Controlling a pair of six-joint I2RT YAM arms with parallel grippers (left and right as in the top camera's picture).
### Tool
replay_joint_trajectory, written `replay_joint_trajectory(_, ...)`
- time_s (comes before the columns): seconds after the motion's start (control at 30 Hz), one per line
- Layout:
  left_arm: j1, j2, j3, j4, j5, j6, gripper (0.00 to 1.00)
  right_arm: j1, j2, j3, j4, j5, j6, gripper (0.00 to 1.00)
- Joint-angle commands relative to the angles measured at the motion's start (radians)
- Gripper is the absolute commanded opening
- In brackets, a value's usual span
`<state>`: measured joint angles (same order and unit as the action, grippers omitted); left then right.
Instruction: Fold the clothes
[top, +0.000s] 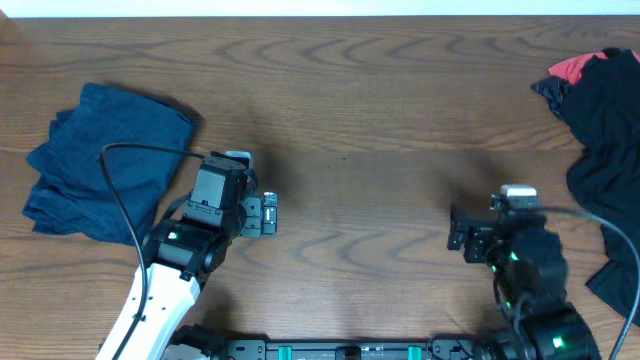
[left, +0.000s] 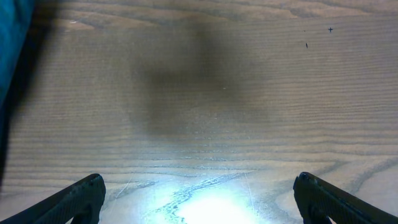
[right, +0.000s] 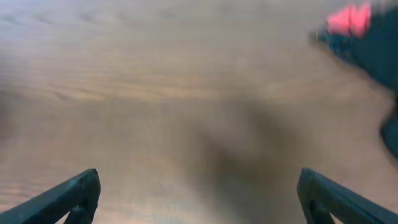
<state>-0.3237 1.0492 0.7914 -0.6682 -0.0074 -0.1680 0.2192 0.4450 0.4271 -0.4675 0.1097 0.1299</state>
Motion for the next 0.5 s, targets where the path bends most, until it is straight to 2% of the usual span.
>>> replay_joint_trajectory(0.0, -0.002, 0.004, -0.002, 0.003, -0.012, -0.005, 0.98, -0.074, -0.101, -0.078, 0.063, -0.175, -0.200, 0.99)
replay_joint_trajectory(0.2, -0.002, 0.004, -0.002, 0.003, -0.012, -0.005, 0.98, -0.131, -0.273, -0.246, 0.260, -0.216, -0.200, 0.99)
replay_joint_trajectory(0.47, -0.002, 0.004, -0.002, 0.003, -0.012, -0.005, 0.98, -0.134, -0.398, -0.391, 0.490, -0.204, -0.250, 0.99)
